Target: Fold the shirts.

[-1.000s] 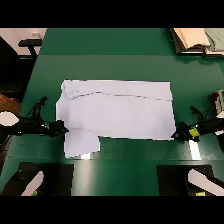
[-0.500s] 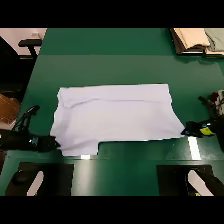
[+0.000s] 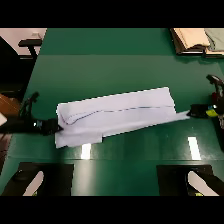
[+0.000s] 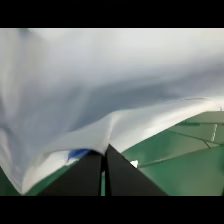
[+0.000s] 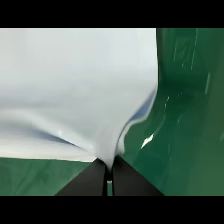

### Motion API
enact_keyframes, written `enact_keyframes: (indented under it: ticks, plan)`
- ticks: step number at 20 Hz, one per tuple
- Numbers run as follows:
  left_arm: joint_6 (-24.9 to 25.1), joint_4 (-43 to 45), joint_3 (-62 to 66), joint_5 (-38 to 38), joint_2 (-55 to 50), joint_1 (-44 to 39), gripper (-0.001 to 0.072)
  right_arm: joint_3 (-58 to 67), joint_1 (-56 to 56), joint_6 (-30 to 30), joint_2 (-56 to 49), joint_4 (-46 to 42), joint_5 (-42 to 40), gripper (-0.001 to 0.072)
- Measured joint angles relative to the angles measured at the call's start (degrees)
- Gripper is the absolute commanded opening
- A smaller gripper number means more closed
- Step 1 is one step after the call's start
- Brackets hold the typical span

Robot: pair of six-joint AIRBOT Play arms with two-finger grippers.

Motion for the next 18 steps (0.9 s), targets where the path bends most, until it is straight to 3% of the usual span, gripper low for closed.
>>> enact_keyframes:
  ticks: [9,10,11,12,14,17,18]
  plan:
    - [7.48,-0.66,15.30,13.00,-27.56,0.00,0.0025,23.12,5.64,0.24,-27.91,2.19,-3.61,0.0014]
    - [7.80,-1.05,15.91,14.01,-29.09,-0.02,0.0166,24.96,5.60,0.24,-30.08,3.45,-3.67,0.0077]
    - [8.11,-1.33,16.44,14.95,-30.29,-0.02,0.0517,26.64,5.40,0.31,-32.04,5.29,-3.72,0.0296]
    - [8.28,-1.66,16.85,15.87,-31.08,0.00,0.0682,28.30,4.98,0.28,-33.86,7.26,-3.85,0.0426]
    - [8.31,-2.64,17.97,16.74,-32.13,0.04,0.0558,30.91,3.85,0.02,-36.52,11.06,-3.85,0.0450]
    - [8.55,-3.39,20.41,15.43,-32.81,0.02,0.0170,32.74,0.94,-2.67,-38.34,14.88,-1.84,0.0477]
    - [8.68,-3.65,21.16,14.56,-32.92,0.00,0.0059,32.74,-0.35,-3.48,-38.62,15.63,-0.63,0.0574]
